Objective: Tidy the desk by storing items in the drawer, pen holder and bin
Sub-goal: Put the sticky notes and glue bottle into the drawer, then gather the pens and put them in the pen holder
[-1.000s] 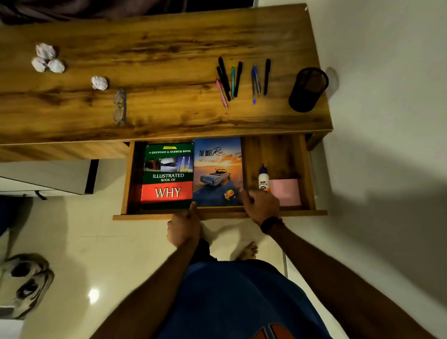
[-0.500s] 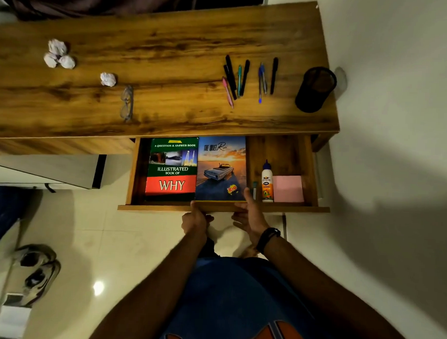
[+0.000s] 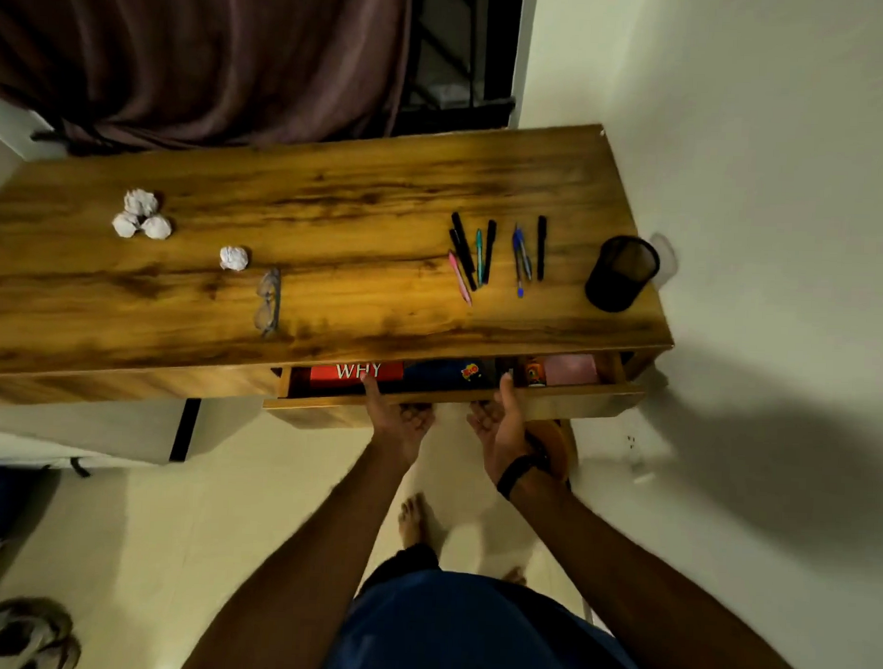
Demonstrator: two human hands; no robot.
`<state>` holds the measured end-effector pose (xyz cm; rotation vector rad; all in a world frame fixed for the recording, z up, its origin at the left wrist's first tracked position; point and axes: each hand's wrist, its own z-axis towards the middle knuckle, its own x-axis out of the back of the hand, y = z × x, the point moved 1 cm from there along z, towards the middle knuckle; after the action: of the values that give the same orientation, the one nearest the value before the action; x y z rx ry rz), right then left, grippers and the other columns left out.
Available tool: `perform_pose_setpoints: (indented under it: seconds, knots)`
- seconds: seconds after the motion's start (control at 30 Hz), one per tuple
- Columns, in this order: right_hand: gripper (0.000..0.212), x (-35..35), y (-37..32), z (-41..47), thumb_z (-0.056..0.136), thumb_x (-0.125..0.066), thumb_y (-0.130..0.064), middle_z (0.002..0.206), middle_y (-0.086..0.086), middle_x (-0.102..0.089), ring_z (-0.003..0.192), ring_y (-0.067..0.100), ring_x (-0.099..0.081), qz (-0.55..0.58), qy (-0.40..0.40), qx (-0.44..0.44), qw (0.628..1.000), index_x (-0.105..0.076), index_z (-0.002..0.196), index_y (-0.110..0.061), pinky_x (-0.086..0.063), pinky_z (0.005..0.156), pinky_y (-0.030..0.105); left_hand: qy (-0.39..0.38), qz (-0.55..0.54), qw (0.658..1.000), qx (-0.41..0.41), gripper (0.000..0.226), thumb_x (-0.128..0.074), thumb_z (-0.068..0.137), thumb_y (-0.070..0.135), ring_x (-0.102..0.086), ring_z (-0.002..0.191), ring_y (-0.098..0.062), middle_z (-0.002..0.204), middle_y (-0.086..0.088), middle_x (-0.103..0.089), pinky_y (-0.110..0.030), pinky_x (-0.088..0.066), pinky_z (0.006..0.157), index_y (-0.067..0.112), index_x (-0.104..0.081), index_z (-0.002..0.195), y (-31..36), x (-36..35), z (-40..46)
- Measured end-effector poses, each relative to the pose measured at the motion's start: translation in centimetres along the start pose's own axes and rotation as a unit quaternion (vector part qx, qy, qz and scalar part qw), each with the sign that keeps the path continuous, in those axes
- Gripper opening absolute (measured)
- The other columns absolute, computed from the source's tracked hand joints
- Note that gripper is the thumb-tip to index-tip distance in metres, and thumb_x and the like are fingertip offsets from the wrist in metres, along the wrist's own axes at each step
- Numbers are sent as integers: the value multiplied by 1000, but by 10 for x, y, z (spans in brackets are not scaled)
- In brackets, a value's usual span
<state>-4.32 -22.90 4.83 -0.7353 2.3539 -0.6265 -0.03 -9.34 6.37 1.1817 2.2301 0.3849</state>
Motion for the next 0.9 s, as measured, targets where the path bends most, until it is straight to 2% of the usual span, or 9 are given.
perform_pose_setpoints:
  seconds: [0.07, 0.2, 0.33, 0.43, 0.53, 0.6, 0.7, 0.8, 0.9]
  knots:
    - [66, -17, -11, 10, 83, -60, -59, 116, 11, -60, 101, 26, -59, -3, -3, 14, 1000, -53, 127, -10, -50, 88, 39, -19, -14, 1000, -3, 105, -37, 75, 86, -55, 106, -33, 116, -16, -56, -45, -42, 103, 4, -39, 141, 13, -7, 12]
    - [76, -49, -30, 29, 73, -63, -70, 113, 12, -59, 102, 28, -58, -45, 8, 48, 998, -58, 119, -10, -51, 87, 40, -55, -45, 997, 0, 103, -34, 75, 87, -54, 111, -34, 125, -16, -53, -48, -37, 111, 7, -40, 140, 41, -15, 42]
    - [54, -68, -35, 37, 88, -49, -63, 92, 6, -57, 83, 23, -57, -55, 26, 56, 997, -59, 102, -12, -50, 80, 38, -98, -35, 994, 15, 92, -35, 71, 89, -55, 103, -33, 115, -13, -54, -52, -36, 110, 15, -45, 125, 60, -12, 58]
    - [46, -71, -30, 42, 88, -54, -58, 96, 6, -63, 84, 23, -61, -127, 61, 64, 988, -62, 102, -15, -53, 76, 38, -74, 150, 986, 19, 78, -38, 81, 80, -60, 87, -30, 101, -17, -63, -39, -51, 81, 9, -59, 107, 64, -4, 61]
    - [33, -73, -30, 46, 88, -63, -44, 89, 13, -72, 70, 26, -67, -285, 141, 92, 944, -65, 96, -12, -57, 76, 46, -75, 452, 889, -2, 63, -46, 88, 67, -59, 58, -19, 75, -12, -67, -25, -41, 54, 7, -63, 94, 76, -7, 63]
    - [38, -81, -40, 51, 86, -63, -49, 72, 9, -70, 59, 24, -67, -378, 134, 115, 909, -64, 93, -12, -59, 71, 46, -111, 572, 812, -30, 57, -52, 87, 63, -66, 60, -20, 68, -8, -69, -24, -48, 59, 8, -66, 84, 85, -18, 65]
    - [61, -93, -63, 60, 75, -59, -71, 87, 0, -71, 80, 22, -68, -507, 129, 148, 839, -65, 100, -16, -56, 79, 41, -98, 647, 744, -135, 66, -48, 72, 77, -72, 87, -25, 86, -7, -75, -40, -57, 83, 18, -71, 89, 97, -41, 76]
    - [38, -101, -95, 62, 87, -60, -50, 92, -1, -63, 86, 19, -58, -552, 132, 194, 800, -62, 102, -14, -45, 73, 32, -89, 660, 719, -201, 46, -58, 82, 59, -62, 109, -27, 110, -7, -71, -41, -51, 93, 20, -69, 103, 101, -63, 77]
    - [29, -96, -123, 75, 87, -60, -39, 102, 2, -65, 95, 23, -60, -562, 159, 208, 785, -60, 107, -19, -48, 77, 33, -94, 671, 704, -210, 36, -61, 84, 52, -61, 110, -26, 109, -5, -69, -42, -50, 94, 21, -65, 102, 95, -66, 87]
